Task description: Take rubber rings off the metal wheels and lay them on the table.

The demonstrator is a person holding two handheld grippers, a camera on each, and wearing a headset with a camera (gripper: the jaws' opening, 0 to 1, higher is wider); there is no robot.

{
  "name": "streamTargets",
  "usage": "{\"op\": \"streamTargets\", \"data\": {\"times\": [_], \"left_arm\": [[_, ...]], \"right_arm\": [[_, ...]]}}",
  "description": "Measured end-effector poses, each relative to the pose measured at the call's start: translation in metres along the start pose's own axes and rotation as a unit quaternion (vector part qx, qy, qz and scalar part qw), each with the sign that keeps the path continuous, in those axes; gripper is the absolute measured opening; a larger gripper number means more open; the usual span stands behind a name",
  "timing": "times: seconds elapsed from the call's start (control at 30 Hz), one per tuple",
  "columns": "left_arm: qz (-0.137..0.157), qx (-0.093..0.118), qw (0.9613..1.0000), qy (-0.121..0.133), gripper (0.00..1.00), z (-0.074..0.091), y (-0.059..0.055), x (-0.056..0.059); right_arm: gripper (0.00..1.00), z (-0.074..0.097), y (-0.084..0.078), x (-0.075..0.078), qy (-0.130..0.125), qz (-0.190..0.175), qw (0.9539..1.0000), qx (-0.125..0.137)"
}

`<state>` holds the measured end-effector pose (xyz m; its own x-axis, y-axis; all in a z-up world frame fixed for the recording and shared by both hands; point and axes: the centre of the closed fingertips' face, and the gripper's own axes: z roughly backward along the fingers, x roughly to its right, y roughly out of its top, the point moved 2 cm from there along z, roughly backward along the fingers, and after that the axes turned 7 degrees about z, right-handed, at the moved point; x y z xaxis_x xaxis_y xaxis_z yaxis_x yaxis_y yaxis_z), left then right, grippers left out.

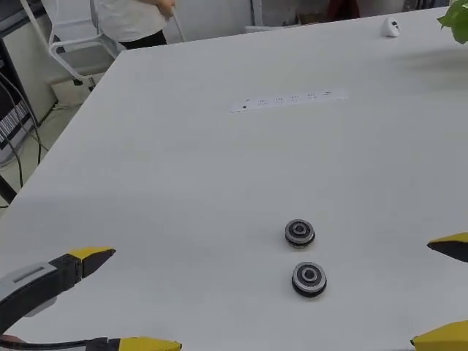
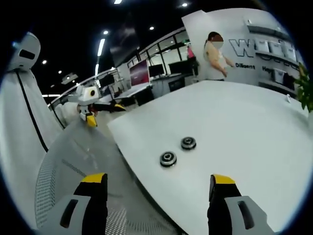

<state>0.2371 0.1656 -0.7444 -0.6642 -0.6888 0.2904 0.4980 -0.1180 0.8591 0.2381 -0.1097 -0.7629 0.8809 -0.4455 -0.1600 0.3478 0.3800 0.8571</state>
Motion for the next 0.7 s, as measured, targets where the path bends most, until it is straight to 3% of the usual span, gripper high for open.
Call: {"op": "streamTargets", "data": {"times": [0.07,0.2,0.33,0.57,0.7], "left_arm": [[0.006,-0.009,0.9999,-0.008,0.97,-0.003,-0.001,0.002],[-0.008,-0.003,0.9999,-0.010,1.00,-0.009,0.001,0.003],[0.000,0.001,0.9998,-0.019,1.00,-0.015,0.000,0.003],[0.003,-0.003,0.9998,-0.020,1.00,-0.020,-0.006,0.004],[0.020,0.014,0.9993,-0.030,1.00,-0.023,-0.001,0.006]], "right_arm": [[0.86,0.002,0.001,-0.001,-0.004,0.004,1.0000,-0.002],[0.85,0.008,0.004,-0.001,-0.012,0.006,0.9999,-0.001],[0.83,0.012,0.001,0.002,-0.031,0.011,0.9994,-0.006],[0.85,0.024,-0.001,0.000,-0.030,-0.004,0.9995,-0.010],[0.84,0.026,0.002,0.003,-0.037,-0.008,0.9993,0.001]]}}
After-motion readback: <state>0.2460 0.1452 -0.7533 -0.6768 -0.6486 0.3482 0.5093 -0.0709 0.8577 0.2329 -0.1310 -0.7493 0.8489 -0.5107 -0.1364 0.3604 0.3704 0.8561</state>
